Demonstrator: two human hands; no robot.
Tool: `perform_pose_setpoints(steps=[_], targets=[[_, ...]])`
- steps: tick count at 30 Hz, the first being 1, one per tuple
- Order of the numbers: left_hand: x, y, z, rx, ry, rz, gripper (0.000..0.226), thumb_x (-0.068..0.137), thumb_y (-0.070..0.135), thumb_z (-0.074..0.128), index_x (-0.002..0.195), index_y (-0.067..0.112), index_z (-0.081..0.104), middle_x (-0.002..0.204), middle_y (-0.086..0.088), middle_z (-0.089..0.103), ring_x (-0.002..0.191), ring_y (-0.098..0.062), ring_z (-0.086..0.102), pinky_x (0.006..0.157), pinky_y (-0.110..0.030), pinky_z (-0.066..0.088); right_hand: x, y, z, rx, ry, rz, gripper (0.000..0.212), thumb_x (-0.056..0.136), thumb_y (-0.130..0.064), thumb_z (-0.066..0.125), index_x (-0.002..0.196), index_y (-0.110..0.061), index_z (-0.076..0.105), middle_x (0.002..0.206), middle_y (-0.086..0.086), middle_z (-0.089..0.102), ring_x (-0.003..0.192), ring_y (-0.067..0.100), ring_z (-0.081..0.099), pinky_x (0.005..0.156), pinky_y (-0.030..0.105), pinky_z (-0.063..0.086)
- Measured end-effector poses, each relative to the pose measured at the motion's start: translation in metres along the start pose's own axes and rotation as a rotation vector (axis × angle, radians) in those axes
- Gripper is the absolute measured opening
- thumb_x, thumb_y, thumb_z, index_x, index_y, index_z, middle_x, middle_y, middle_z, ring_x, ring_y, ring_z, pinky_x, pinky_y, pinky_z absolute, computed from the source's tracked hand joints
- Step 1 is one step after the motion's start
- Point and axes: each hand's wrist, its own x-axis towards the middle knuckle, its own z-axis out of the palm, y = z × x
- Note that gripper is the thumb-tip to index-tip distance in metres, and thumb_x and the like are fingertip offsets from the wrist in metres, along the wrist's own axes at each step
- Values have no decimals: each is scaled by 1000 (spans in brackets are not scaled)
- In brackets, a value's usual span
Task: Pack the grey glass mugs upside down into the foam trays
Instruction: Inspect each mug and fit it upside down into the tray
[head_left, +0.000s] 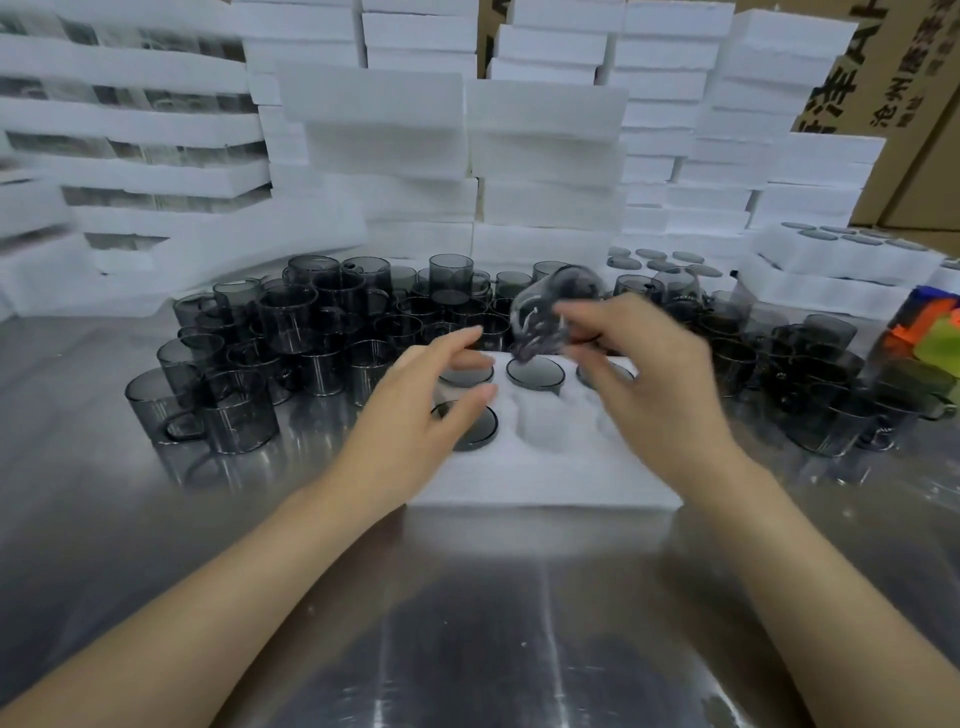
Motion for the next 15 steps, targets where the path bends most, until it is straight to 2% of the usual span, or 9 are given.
perform_pose_setpoints(steps=[2, 4, 7, 9, 11, 13, 15], targets=[[-3, 1, 2, -65, -92, -11, 71, 86, 56, 59, 145, 46, 21, 114, 33, 59, 111, 12, 52, 86, 0, 34, -5, -9, 13, -38, -75, -176, 22, 85, 6, 66, 107, 2, 69, 91, 11, 66, 85, 27, 63, 75, 37, 52], [-4, 0, 6, -160, -85, -36, 81, 81, 60, 61, 144, 51, 10, 115, 42, 54, 112, 15, 51, 87, 0, 35, -9, -12, 20, -33, -115, -246, 19, 87, 3, 65, 105, 2, 70, 92, 11, 67, 85, 29, 64, 69, 41, 54], [-3, -1, 6, -333, -39, -42, 77, 80, 49, 69, 141, 46, 23, 121, 33, 56, 117, 6, 54, 92, -7, 39, -12, -13, 25, 14, -127, -271, 20, 84, 7, 66, 102, 3, 70, 96, 13, 66, 89, 26, 63, 71, 40, 54], [-1, -2, 4, -404, -43, -31, 76, 78, 44, 70, 141, 41, 29, 120, 26, 59, 115, -2, 58, 96, -18, 43, -13, -13, 28, 53, -100, -235, 31, 79, 12, 70, 108, 2, 68, 104, 15, 61, 96, 27, 61, 78, 40, 53], [1, -3, -1, -468, -38, -34, 81, 77, 42, 71, 144, 38, 26, 122, 19, 62, 116, -6, 59, 103, -27, 44, -13, -12, 28, 125, -43, -145, 47, 78, 8, 72, 122, -5, 61, 119, 9, 49, 111, 24, 53, 86, 39, 51], [2, -4, -5, -508, -52, -30, 84, 80, 40, 73, 147, 34, 23, 124, 14, 63, 117, -6, 59, 105, -27, 43, -13, -9, 26, 196, -42, -45, 63, 80, 1, 72, 136, -16, 47, 131, -2, 37, 125, 22, 43, 94, 39, 50], [2, -3, -7, -522, -97, 17, 79, 82, 48, 69, 145, 28, 26, 120, 21, 64, 113, 0, 59, 98, -19, 46, -12, -9, 26, 227, -109, 28, 77, 81, -5, 71, 145, -25, 32, 136, -9, 33, 131, 20, 37, 98, 37, 48]])
